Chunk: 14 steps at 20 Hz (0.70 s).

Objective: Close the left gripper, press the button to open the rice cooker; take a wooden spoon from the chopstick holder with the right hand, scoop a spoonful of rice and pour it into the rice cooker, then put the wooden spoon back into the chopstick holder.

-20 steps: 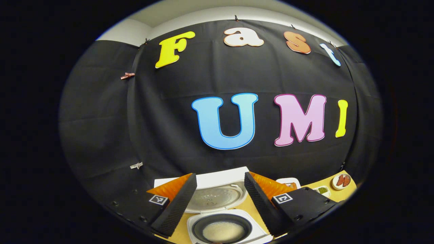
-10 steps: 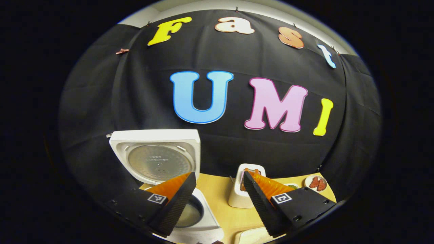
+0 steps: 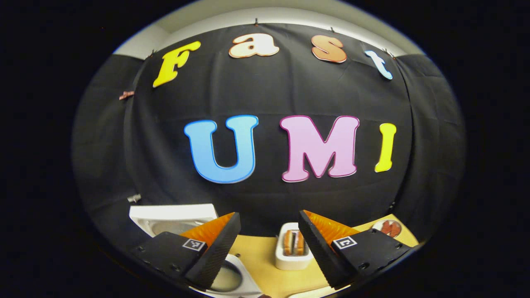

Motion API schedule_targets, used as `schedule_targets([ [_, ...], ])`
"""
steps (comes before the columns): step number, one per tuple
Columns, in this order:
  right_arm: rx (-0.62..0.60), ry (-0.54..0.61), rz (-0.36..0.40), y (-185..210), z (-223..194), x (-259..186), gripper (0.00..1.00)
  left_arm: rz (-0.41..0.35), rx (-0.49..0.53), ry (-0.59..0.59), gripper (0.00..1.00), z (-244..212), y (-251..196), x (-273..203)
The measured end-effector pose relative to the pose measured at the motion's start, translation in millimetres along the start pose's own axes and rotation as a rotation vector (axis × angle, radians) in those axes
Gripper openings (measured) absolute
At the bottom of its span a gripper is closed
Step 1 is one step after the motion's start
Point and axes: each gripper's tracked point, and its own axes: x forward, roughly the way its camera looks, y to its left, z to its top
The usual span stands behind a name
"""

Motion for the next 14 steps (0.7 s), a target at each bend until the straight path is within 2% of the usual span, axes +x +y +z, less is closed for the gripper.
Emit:
schedule_targets([
  [2, 0.008, 0.016, -0.001, -1.2, -5.3, -2.6, 0.99, 0.015, 0.038, 0.012, 0.96, -5.1, 31.9, 14.9],
  [8, -0.051, 0.094, -0.014, -7.5, -29.9, -11.0, 0.99, 0.174, 0.063, 0.005, 0.95, -44.4, 164.0, 44.4],
  [11, -0.092, 0.151, -0.028, -9.9, -48.0, -18.2, 0.99, 0.194, 0.080, -0.012, 0.95, -58.5, 197.2, 61.8],
  [14, -0.128, 0.179, -0.034, -5.9, -57.4, -24.6, 0.99, 0.179, 0.076, -0.066, 0.96, -51.0, 200.9, 70.8],
])
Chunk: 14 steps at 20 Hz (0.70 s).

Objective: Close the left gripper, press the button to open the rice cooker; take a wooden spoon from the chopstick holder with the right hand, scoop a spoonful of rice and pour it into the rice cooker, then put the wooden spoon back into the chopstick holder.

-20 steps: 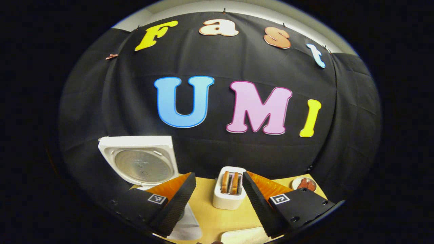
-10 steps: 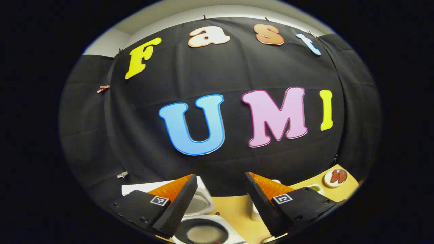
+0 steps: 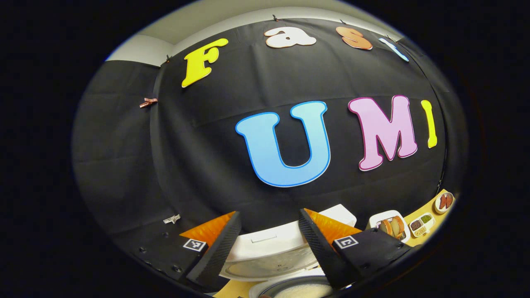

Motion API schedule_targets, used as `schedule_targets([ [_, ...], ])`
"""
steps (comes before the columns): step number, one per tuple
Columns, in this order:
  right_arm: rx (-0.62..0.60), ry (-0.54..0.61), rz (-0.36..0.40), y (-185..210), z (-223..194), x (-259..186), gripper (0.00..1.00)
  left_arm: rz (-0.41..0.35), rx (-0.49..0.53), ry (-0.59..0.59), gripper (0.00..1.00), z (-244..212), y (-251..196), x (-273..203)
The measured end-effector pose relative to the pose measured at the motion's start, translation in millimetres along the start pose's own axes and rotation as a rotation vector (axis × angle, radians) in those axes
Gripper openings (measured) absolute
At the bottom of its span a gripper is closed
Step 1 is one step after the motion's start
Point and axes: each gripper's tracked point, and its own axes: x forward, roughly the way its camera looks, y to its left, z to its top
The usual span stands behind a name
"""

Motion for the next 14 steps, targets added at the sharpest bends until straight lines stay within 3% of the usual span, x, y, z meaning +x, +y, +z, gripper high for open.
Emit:
schedule_targets([
  [6, -0.003, 0.018, -0.006, 6.8, -4.9, 2.5, 0.99, -0.001, -0.157, 0.024, 0.95, -19.1, 3.1, -4.6],
  [14, 0.012, 0.029, 0.030, 17.7, 0.1, 11.6, 0.99, -0.026, -0.192, 0.104, 0.98, -23.9, -4.3, -29.7],
])
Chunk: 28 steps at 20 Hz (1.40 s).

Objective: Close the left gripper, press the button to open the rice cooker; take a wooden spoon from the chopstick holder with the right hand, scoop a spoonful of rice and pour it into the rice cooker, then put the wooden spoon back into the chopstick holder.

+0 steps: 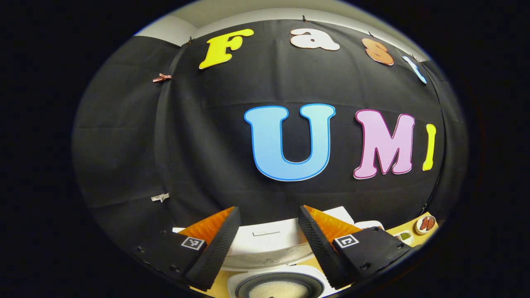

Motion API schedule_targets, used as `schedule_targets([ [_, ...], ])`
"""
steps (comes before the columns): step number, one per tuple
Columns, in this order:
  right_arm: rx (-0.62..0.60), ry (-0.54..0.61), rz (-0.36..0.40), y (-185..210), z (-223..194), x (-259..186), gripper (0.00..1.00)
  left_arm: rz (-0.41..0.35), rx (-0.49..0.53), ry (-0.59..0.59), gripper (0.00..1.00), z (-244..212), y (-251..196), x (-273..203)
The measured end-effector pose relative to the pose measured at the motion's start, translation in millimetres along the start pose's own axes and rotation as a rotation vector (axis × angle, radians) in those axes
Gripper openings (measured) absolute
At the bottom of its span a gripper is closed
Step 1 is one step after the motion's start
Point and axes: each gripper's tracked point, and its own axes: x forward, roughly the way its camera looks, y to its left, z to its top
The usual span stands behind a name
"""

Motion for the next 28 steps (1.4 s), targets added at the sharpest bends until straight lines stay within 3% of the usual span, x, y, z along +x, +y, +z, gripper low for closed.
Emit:
schedule_targets([
  [8, 0.002, -0.039, 0.058, 3.6, 17.9, 4.7, 0.99, -0.006, -0.102, 0.158, 0.99, -29.2, -16.0, -61.6],
  [13, 0.014, -0.045, 0.072, -6.8, 20.4, 6.4, 0.99, 0.033, -0.129, 0.243, 0.95, -67.8, -29.1, -101.1],
  [16, 0.049, -0.054, 0.070, -17.4, 24.0, 6.3, 0.99, 0.047, -0.105, 0.277, 0.95, -97.1, -35.7, -118.4],
  [20, 0.055, -0.047, 0.071, -26.9, 21.4, 5.1, 0.99, 0.064, -0.194, 0.355, 0.95, -148.2, -42.4, -137.4],
  [28, 0.022, -0.038, 0.074, -32.4, 16.1, 2.0, 0.99, 0.100, -0.183, 0.476, 0.96, -241.9, -55.3, -144.0],
])
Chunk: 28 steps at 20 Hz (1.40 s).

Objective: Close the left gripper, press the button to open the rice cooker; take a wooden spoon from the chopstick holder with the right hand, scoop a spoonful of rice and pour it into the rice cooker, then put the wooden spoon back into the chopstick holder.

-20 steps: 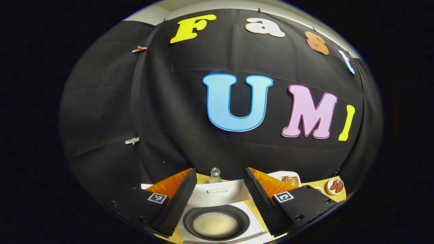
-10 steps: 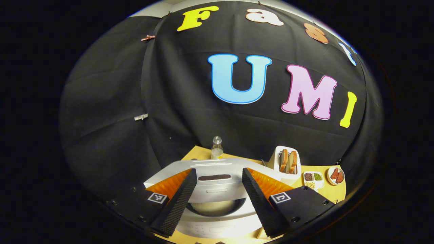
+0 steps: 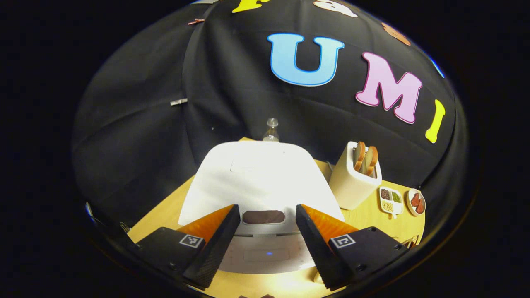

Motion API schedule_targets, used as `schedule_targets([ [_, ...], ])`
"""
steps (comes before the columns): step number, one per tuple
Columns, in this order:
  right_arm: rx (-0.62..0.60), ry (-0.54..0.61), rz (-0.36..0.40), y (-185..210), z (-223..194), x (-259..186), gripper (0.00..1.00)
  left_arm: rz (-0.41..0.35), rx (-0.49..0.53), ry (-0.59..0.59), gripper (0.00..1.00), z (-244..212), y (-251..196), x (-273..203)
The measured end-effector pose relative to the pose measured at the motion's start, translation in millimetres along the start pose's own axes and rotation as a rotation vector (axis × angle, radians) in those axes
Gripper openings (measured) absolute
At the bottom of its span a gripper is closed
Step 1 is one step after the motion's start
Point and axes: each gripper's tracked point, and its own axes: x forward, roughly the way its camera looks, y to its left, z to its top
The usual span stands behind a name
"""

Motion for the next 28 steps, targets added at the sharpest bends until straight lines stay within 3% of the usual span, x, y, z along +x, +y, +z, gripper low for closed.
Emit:
schedule_targets([
  [2, -0.003, -0.005, -0.005, -1.4, 0.4, -1.7, 0.99, 0.024, 0.104, -0.024, 0.94, -0.8, 7.7, 0.6],
  [9, 0.024, -0.030, -0.015, 1.0, 8.4, 0.1, 0.99, -0.043, 0.152, -0.057, 0.97, 4.1, -3.0, -1.9],
  [14, 0.005, -0.082, -0.020, 9.1, 34.3, -4.0, 0.99, -0.079, 0.184, -0.288, 0.97, 44.6, -8.3, -80.8],
  [17, -0.032, -0.156, -0.033, 14.2, 65.1, -17.9, 0.99, -0.139, 0.196, -0.369, 0.97, 45.8, -13.4, -137.7],
  [24, -0.051, -0.375, -0.025, 34.0, 131.3, -76.7, 0.99, -0.220, 0.191, -0.443, 0.97, 18.7, -8.3, -234.8],
  [28, -0.056, -0.491, -0.020, 24.7, 156.8, -115.8, 0.99, -0.260, 0.180, -0.467, 0.98, -6.4, -14.9, -282.0],
])
